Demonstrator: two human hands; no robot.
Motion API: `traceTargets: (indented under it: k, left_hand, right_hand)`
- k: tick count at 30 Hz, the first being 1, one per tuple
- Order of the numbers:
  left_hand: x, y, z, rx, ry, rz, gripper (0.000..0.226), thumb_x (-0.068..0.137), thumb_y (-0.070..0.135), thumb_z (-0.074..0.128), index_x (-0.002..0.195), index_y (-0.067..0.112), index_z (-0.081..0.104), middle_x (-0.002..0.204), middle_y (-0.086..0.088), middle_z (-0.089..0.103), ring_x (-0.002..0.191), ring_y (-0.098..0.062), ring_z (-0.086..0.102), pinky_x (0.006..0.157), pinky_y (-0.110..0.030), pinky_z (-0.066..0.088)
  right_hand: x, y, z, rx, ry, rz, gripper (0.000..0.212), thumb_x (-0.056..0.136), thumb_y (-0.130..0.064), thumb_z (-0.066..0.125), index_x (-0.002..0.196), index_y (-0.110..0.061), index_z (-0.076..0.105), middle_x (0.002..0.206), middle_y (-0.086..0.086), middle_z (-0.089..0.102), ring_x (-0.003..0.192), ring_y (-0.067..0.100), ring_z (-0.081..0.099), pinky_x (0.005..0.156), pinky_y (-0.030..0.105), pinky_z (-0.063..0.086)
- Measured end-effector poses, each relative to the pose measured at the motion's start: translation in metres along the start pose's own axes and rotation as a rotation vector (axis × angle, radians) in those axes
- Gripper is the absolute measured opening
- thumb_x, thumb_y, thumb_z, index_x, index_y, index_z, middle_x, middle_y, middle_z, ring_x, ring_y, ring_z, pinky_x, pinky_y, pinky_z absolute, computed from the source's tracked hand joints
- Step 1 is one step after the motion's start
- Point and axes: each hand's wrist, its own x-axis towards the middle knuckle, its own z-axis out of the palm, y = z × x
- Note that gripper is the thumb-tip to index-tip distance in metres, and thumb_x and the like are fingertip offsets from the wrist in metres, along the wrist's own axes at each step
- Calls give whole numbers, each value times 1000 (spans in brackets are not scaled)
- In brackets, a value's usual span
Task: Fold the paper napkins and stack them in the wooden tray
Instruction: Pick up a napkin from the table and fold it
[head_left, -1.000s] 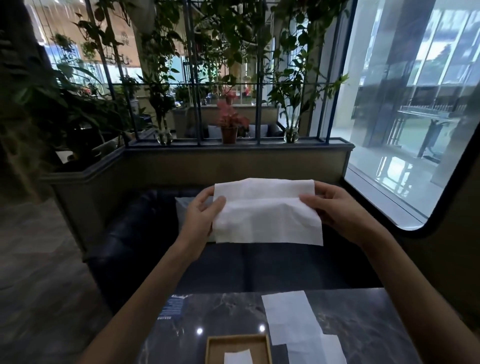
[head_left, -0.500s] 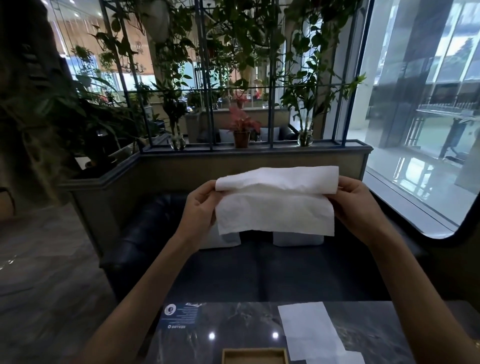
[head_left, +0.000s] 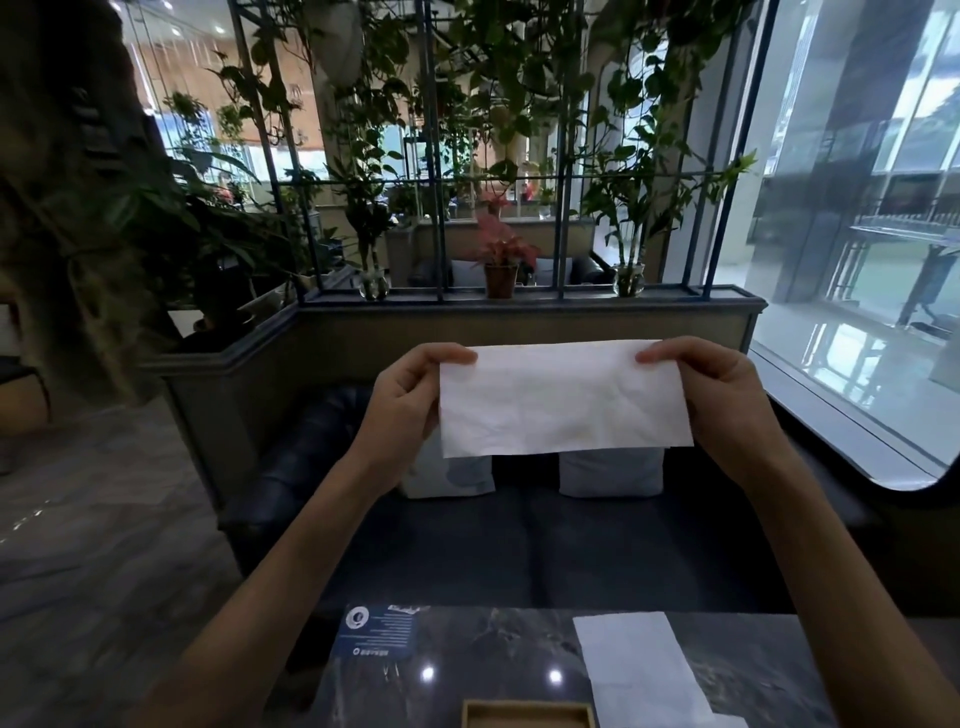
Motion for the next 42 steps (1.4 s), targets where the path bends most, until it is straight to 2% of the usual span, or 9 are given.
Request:
traceTargets:
  k: [4,17,20,24,31,34,37,39,42]
  left_hand:
    - [1,7,-7,47,10,10,33,105,9,44,105,24,74,107,10,71,96,-16,67,79,-41,55]
    - [-9,20,-28,225,117,-116,36,102,6,48,136,17,53,131,-3,64,119,-15,63,96,-30,54]
    - [-11,23,-21,431,79,13,39,103,9,47,141,16,50,141,3,53,128,-7,50,93,-9,44]
    - [-8,41,0,421,-150,47,40,102,36,51,140,26,52,131,20,55,114,15,54,87,-10,47]
    - [-1,50,21,198,-332,-8,28,93,33,66,115,18,69,109,-12,72,98,-32,71,83,-46,59]
    - [-3,49,32,143,-227,41,24,93,31,67,106,11,71,101,-15,73,91,-33,72,75,-43,60]
    - [-5,49,40,39,-89,-7,22,91,31,71,104,13,73,95,-4,78,85,-21,75,68,-31,61]
    - [-8,47,42,-71,-16,-78,23,90,30,72,107,15,73,100,-5,79,89,-24,76,71,-35,63]
    - [-13,43,44,-132,52,-115,23,90,28,72,109,15,72,99,-5,79,87,-24,77,66,-33,62]
  right_hand:
    - [0,-3,7,-21,-21,-6,39,98,-4,53,93,-30,82,99,-6,79,88,23,65,73,29,54]
    - [-7,-32,47,-208,-66,-137,31,94,-11,69,112,-36,75,108,-6,77,95,7,69,78,20,56]
    - [4,-56,56,-338,-207,-178,38,95,-12,68,122,-39,70,106,2,75,92,15,70,79,24,58]
    - [24,-91,70,-536,-440,-186,50,95,-13,67,125,-52,60,102,5,73,89,13,70,77,24,57]
    - [48,-136,77,-746,-696,-162,55,95,-8,66,141,-36,54,97,-6,71,87,1,70,71,16,56]
    - [48,-136,70,-738,-612,-169,55,96,-9,65,145,-30,52,102,-15,68,88,-10,67,69,12,54]
    - [34,-112,54,-513,-213,-173,48,94,-43,61,141,-38,50,110,-16,68,92,-14,67,71,12,56]
    - [16,-85,52,-245,25,14,56,78,-75,56,123,-41,60,110,-4,73,94,2,71,77,25,58]
    - [-11,-45,62,-42,-16,282,84,62,-88,61,122,-30,64,104,4,79,93,22,76,75,32,60]
